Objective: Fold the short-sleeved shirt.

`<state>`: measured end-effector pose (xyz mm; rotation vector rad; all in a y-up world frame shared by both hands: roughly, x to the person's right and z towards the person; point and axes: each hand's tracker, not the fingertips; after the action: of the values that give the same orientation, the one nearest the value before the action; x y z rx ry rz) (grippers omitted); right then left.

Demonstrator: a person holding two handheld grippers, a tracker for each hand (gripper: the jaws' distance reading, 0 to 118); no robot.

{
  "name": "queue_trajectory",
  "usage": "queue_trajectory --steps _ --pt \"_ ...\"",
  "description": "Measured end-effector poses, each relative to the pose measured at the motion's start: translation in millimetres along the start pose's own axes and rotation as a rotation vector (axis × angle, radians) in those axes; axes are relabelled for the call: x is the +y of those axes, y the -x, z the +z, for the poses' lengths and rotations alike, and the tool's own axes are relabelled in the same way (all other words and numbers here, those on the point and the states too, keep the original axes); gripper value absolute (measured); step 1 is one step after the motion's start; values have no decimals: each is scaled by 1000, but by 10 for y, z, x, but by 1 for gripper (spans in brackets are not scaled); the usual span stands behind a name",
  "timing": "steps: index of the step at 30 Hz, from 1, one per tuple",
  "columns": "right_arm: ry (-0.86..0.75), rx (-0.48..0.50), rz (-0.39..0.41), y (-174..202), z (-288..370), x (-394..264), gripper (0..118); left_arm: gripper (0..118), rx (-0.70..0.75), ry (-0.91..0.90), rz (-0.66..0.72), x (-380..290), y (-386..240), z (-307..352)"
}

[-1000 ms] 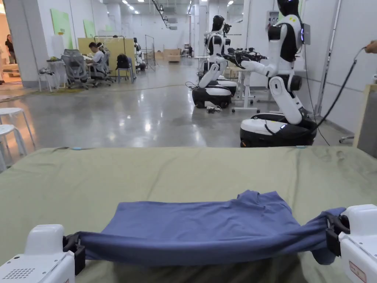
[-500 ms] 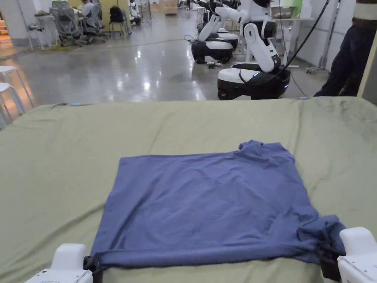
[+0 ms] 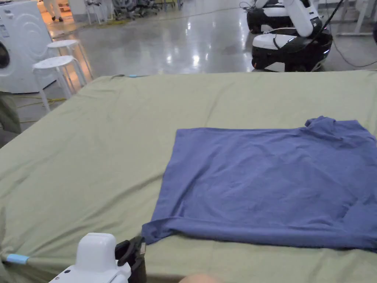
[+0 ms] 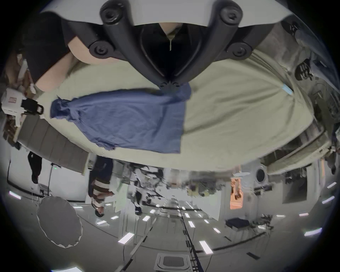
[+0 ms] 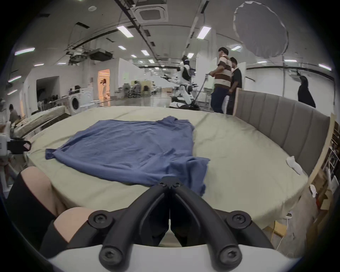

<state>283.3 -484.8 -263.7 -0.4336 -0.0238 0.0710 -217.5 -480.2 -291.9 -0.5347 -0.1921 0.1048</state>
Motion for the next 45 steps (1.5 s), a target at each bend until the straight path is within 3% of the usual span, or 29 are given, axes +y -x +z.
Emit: queue_trajectory --steps 3,4,5,6,8,12,14,15,16,17,18,24,25,26,27,28,34,36,39,40,41,43,45 --pt "-11 -30 72 125 -5 39 3 5 76 6 -19 -65 57 -215" --pt "-7 -28 65 127 -3 44 3 39 115 21 -12 -62 75 -297" --pt "-1 -16 51 122 6 42 3 99 144 21 11 -66 90 -371" --pt "-1 1 39 145 12 37 3 107 132 56 51 -48 138 -471" --pt "9 8 43 162 23 37 3 106 34 104 123 -23 237 -629" --pt "15 10 34 136 27 84 3 106 129 91 25 69 235 -933" --pt "17 14 15 66 6 71 3 104 97 113 67 31 205 -1053" --pt "18 14 13 54 6 74 3 97 89 125 37 20 200 -1108" --pt "18 10 13 49 8 72 3 71 95 135 19 22 178 -1156" --pt "18 9 12 35 13 70 3 1 120 146 -15 15 137 -1192" --pt "20 11 11 3 -12 51 3 2 181 141 -60 -16 68 -1212" --pt "77 23 -20 -140 -120 -55 4 2 138 57 -22 80 -7 -989" --pt "111 24 -28 -169 -185 -93 23 2 138 51 -9 107 -8 -965" --pt "141 13 -29 -202 -246 -151 75 2 135 53 -1 121 -12 -952" --pt "177 4 -30 -236 -325 -176 113 2 130 52 5 124 -22 -941" --pt "220 -18 -30 -269 -410 -189 118 2 128 50 6 137 -21 -935" --pt "172 -76 -77 -464 -756 -182 118 2 131 41 -30 178 -127 -883" --pt "196 -66 -83 -521 -949 -211 112 2 132 43 -28 177 -153 -883" --pt "205 -75 -93 -558 -1033 -75 50 2 132 53 -23 189 -169 -887" --pt "194 -76 -98 -568 -1044 -61 50 2 135 58 -31 181 -189 -883" --pt "179 -75 -107 -556 -1018 -45 5 2 133 60 -39 209 -160 -881" --pt "147 -27 -126 -531 -913 17 5 2 128 55 -60 227 -185 -823" --pt "136 -55 -74 -496 -810 87 5 2 127 46 -69 297 -150 -765"
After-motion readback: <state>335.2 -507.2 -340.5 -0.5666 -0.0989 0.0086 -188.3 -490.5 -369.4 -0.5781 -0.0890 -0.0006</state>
